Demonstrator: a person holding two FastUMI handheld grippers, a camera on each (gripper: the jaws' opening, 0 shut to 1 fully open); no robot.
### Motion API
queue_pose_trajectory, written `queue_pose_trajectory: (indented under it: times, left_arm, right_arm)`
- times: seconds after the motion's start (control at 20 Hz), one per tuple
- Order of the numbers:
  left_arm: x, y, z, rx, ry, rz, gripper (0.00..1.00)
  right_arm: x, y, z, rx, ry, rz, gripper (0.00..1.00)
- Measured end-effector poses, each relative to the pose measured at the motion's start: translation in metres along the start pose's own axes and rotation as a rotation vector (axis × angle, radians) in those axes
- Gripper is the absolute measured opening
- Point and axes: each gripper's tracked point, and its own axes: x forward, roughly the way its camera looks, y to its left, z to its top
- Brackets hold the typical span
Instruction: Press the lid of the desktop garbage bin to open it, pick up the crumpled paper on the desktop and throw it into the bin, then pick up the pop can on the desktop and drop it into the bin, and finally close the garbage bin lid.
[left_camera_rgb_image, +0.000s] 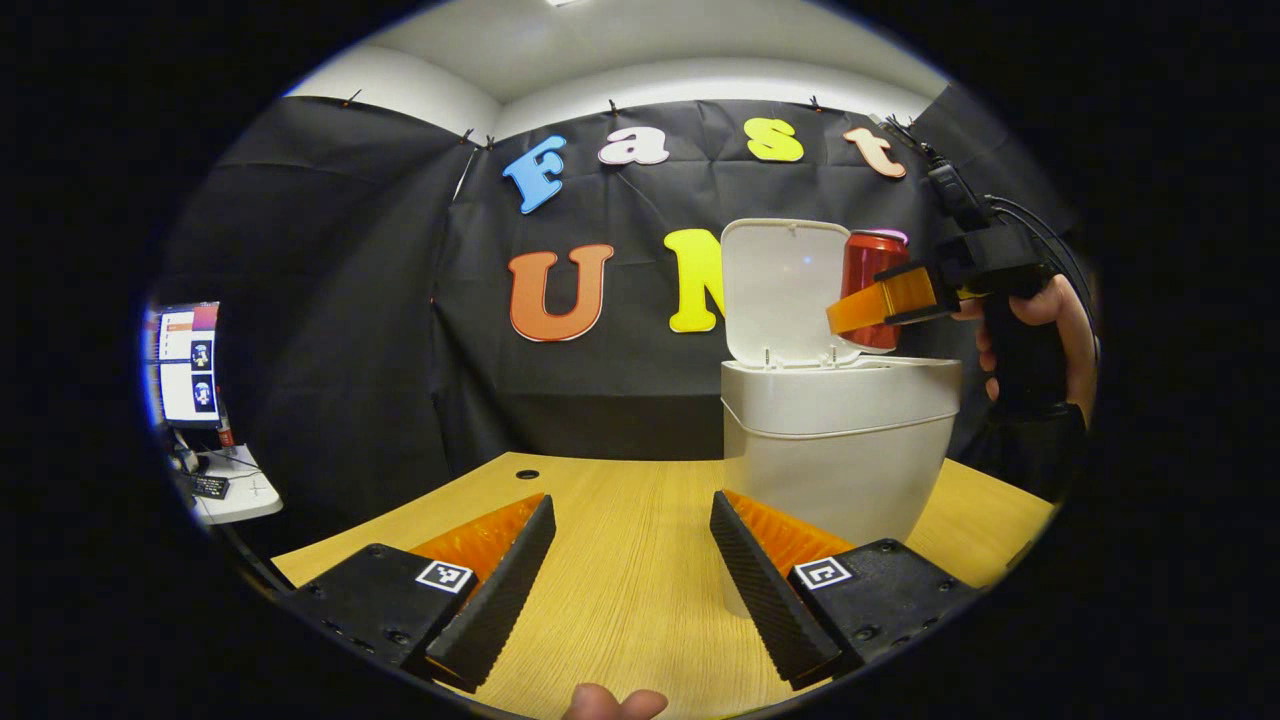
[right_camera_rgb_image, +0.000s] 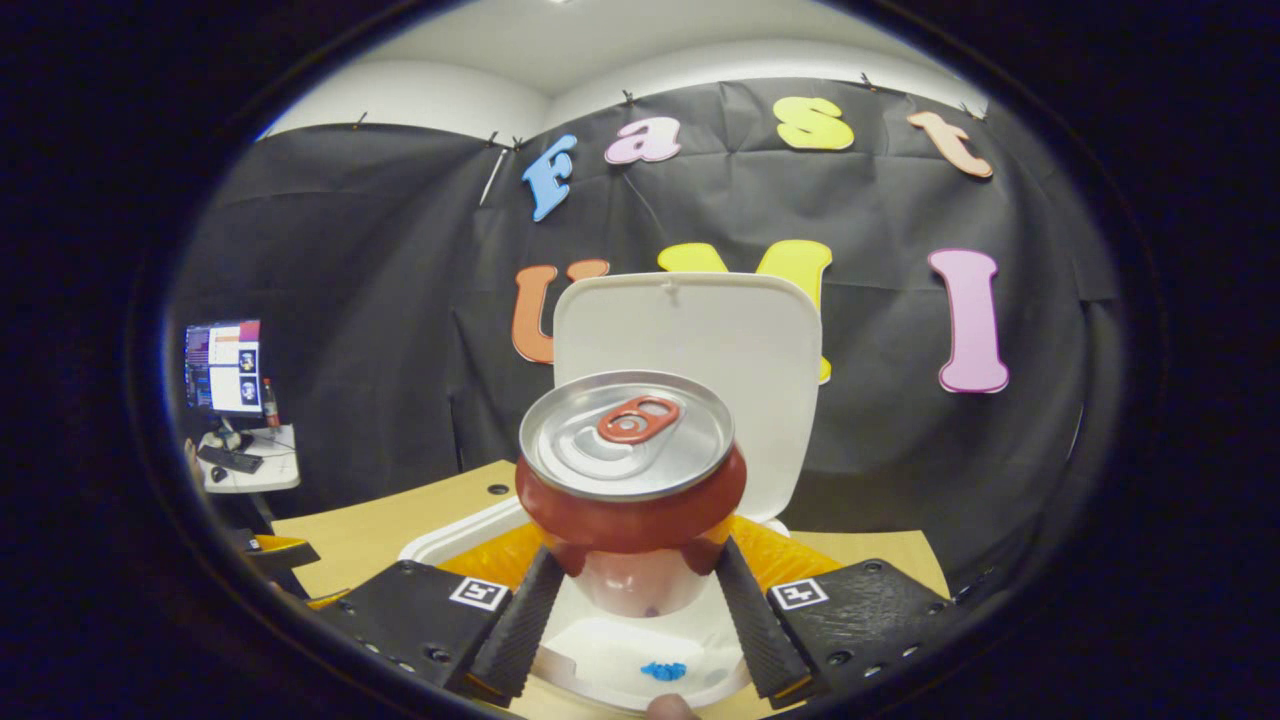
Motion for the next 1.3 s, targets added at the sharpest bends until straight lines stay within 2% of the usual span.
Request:
queue_pose_trajectory:
  times: [0.3,0.5,0.55,0.65,0.75,0.8,0.95,1.1,1.25,1.3]
  left_arm:
    - [-0.004,-0.007,-0.001,-0.035,-0.006,0.008,1.00]
    - [-0.005,-0.009,0.001,-0.018,-0.007,0.005,1.00]
    - [-0.007,-0.010,0.001,-0.015,-0.010,0.003,1.00]
    - [-0.007,-0.010,0.002,-0.013,-0.011,0.002,1.00]
    - [-0.006,-0.010,0.001,-0.019,-0.002,-0.002,1.00]
    - [-0.005,-0.010,0.001,-0.021,0.001,-0.004,1.00]
    - [-0.003,-0.011,0.008,-0.024,-0.012,-0.010,1.00]
    - [0.000,-0.020,0.011,-0.029,-0.020,-0.058,1.00]
    - [0.003,-0.026,0.014,-0.044,-0.030,-0.099,1.00]
    - [0.005,-0.029,0.014,-0.045,-0.029,-0.110,1.00]
  right_arm:
    - [0.001,-0.002,-0.006,-0.049,0.026,-0.025,0.82]
    - [-0.009,-0.001,0.004,-0.047,-0.007,-0.035,0.88]
    - [-0.012,-0.002,0.010,-0.050,-0.023,-0.044,0.92]
    - [-0.017,-0.003,0.021,-0.052,-0.057,-0.066,0.89]
    - [-0.023,-0.003,0.034,-0.044,-0.094,-0.090,0.94]
    - [-0.024,-0.002,0.039,-0.037,-0.105,-0.099,0.91]
    - [-0.031,-0.007,0.066,-0.016,-0.149,-0.149,0.96]
    - [-0.034,-0.009,0.091,-0.007,-0.198,-0.197,0.94]
    - [-0.025,-0.004,0.109,-0.024,-0.208,-0.212,0.94]
    - [-0.023,-0.003,0.117,-0.030,-0.215,-0.219,0.96]
